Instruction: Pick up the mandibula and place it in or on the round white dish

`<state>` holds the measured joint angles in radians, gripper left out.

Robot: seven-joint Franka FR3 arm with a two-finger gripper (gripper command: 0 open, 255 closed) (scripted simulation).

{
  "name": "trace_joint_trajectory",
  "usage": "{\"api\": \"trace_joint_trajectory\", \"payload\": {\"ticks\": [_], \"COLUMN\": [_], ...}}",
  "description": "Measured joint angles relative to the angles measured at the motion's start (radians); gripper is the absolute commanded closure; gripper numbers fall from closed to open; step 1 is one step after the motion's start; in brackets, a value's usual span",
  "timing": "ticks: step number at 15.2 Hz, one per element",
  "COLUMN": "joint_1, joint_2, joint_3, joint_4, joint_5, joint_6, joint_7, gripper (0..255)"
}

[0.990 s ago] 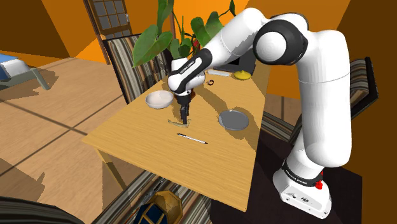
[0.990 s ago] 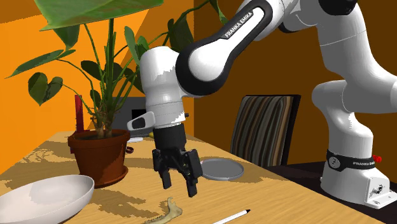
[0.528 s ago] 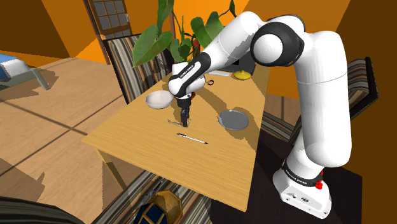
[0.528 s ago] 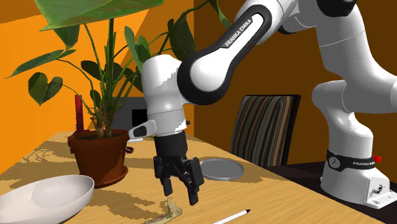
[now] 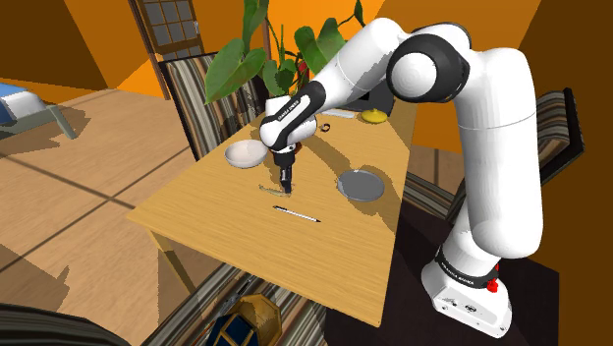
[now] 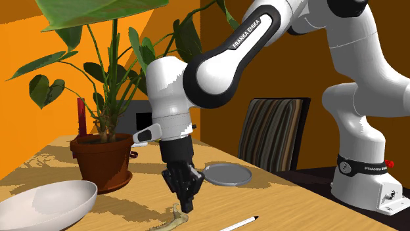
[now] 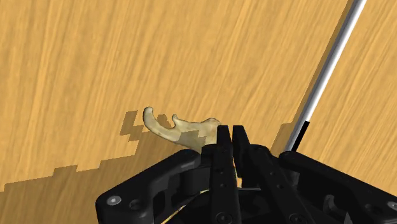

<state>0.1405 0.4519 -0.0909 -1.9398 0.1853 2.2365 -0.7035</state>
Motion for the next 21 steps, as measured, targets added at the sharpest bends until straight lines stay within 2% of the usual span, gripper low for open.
{"api": "trace_joint_trajectory", "payload": {"ticks": [4, 5, 6, 7, 9, 11, 17, 21], "joint_1": [0.0, 0.0, 0.0, 0.021, 0.094, 0.123, 0.127, 0.127], "joint_2": [0.0, 0.0, 0.0, 0.004, 0.022, 0.038, 0.087, 0.094], "joint_3": [0.0, 0.0, 0.0, -0.012, -0.053, -0.07, -0.072, -0.071], "joint_4": [0.0, 0.0, 0.0, 0.006, 0.037, 0.041, 0.031, 0.033], "joint_5": [0.0, 0.0, 0.0, -0.025, -0.113, -0.148, -0.153, -0.152], "joint_6": [0.0, 0.0, 0.0, 0.015, 0.051, 0.08, 0.144, 0.15], "joint_7": [0.0, 0.0, 0.0, 0.034, 0.167, 0.224, 0.238, 0.238], "gripper": [255, 0, 0, 0, 0, 0, 0, 0]}}
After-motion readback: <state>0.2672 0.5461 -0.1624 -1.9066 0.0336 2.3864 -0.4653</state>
